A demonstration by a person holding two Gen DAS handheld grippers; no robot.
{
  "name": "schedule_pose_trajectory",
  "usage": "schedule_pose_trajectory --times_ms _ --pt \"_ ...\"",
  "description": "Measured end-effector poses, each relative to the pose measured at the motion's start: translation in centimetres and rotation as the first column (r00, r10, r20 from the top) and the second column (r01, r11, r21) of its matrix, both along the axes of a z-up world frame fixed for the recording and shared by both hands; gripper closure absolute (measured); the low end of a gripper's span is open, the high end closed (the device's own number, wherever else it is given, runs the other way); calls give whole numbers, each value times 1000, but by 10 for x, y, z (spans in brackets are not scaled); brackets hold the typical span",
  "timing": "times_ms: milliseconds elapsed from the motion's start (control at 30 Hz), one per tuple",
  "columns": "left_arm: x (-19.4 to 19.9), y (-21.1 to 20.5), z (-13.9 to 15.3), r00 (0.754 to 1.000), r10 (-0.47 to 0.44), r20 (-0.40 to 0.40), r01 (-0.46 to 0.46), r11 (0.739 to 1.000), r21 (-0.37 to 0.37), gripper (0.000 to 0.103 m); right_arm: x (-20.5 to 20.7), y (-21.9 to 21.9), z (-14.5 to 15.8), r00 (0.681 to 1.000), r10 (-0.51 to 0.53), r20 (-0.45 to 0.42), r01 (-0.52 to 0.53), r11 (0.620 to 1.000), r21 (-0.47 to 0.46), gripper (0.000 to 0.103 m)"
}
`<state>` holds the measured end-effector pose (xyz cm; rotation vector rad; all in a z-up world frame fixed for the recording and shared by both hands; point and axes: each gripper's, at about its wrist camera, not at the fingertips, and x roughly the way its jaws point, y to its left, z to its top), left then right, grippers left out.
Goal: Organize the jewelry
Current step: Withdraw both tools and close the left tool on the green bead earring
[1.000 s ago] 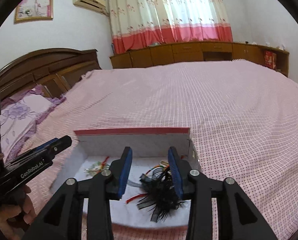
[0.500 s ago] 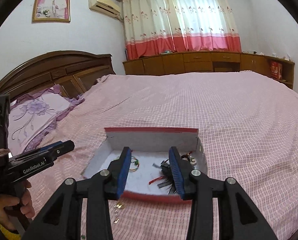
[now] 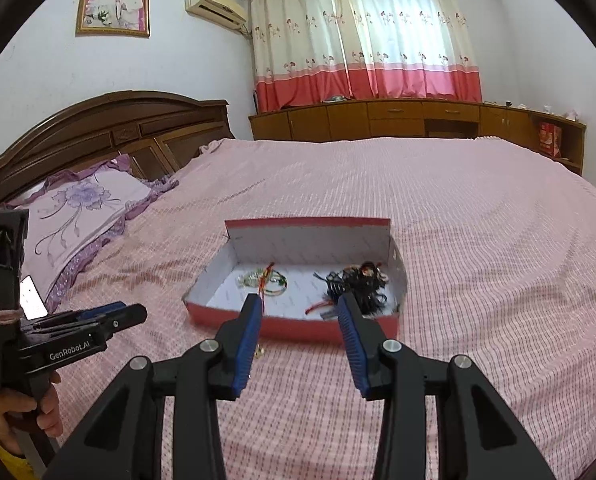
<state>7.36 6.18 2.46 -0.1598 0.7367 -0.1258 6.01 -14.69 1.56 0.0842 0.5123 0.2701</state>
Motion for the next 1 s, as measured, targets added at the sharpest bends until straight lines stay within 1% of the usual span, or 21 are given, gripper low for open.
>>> schedule_pose_trajectory --times_ms 233,467,500,700,867,900,1000 --pt "-12 -8 -24 998 -18 -67 17 1000 -13 73 -14 -10 -9 1000 -27 -8 27 1000 -6 60" --pt "-18 -20 -48 989 -52 -136 50 999 -17 73 -20 -20 -23 998 -45 -44 45 999 -7 60" --pt "-18 -23 -52 990 -56 -132 54 998 -18 73 -20 -20 -24 998 -47 -48 47 999 -7 60" --pt "-19 -35 -68 981 -94 -168 94 996 -8 73 -21 -29 -32 995 -67 -69 68 998 6 60" --pt "-18 -38 -80 978 -82 -190 81 997 -13 74 -23 -34 -35 994 -76 -76 78 997 16 60" --pt "-18 -39 -83 978 -82 -191 81 997 -13 76 -24 -34 -36 994 -77 -77 79 997 18 60" --pt "-19 -42 -87 978 -92 -189 93 996 -4 89 -24 -35 -38 993 -79 -83 81 996 21 60"
